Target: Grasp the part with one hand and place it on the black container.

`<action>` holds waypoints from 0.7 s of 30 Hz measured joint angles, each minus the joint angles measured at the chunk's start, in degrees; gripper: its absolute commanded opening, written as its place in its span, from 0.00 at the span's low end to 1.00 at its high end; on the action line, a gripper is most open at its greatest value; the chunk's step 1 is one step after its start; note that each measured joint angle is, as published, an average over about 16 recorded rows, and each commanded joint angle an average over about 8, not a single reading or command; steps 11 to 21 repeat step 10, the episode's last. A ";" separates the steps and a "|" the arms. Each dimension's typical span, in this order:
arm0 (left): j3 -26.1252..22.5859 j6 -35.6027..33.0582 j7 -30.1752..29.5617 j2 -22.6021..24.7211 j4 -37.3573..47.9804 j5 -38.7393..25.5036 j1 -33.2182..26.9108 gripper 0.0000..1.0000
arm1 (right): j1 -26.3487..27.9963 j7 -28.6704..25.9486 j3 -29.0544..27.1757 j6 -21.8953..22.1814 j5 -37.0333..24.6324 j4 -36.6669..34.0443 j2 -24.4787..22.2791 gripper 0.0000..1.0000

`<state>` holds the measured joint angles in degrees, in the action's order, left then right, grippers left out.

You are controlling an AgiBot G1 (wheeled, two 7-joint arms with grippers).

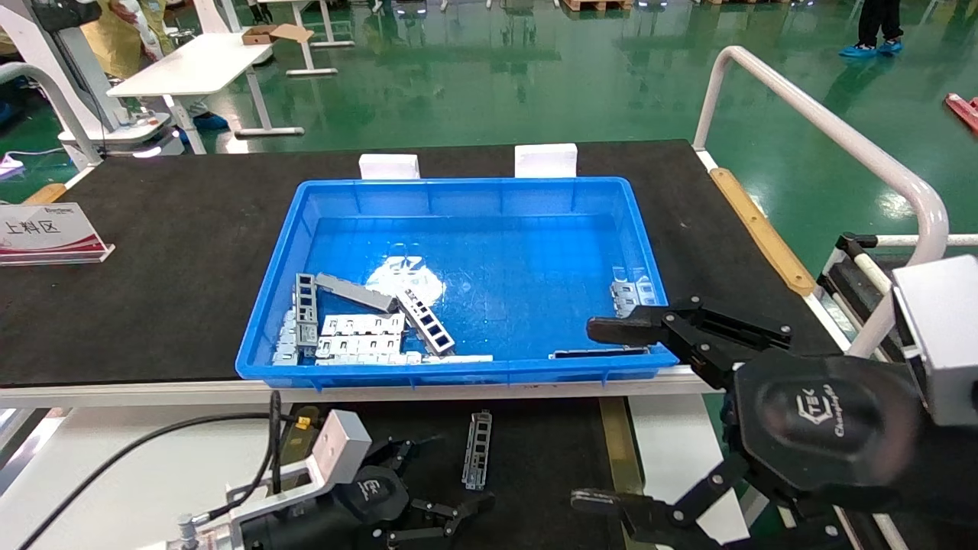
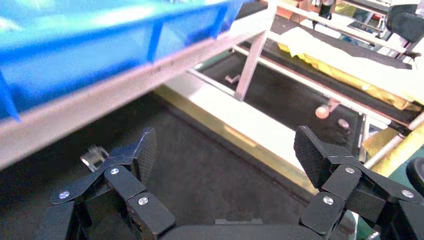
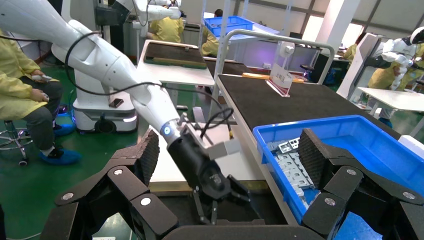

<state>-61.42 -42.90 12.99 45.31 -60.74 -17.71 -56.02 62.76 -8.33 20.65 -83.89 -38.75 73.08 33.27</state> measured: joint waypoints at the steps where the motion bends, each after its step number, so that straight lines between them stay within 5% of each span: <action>1: 0.10 0.26 -0.09 -0.53 -0.87 0.04 -0.02 1.00 | 0.00 0.00 0.00 0.00 0.00 0.00 0.00 1.00; 21: 0.74 2.06 -0.61 -3.15 -5.45 0.44 -0.02 1.00 | 0.00 0.00 0.01 0.00 0.00 0.00 0.00 1.00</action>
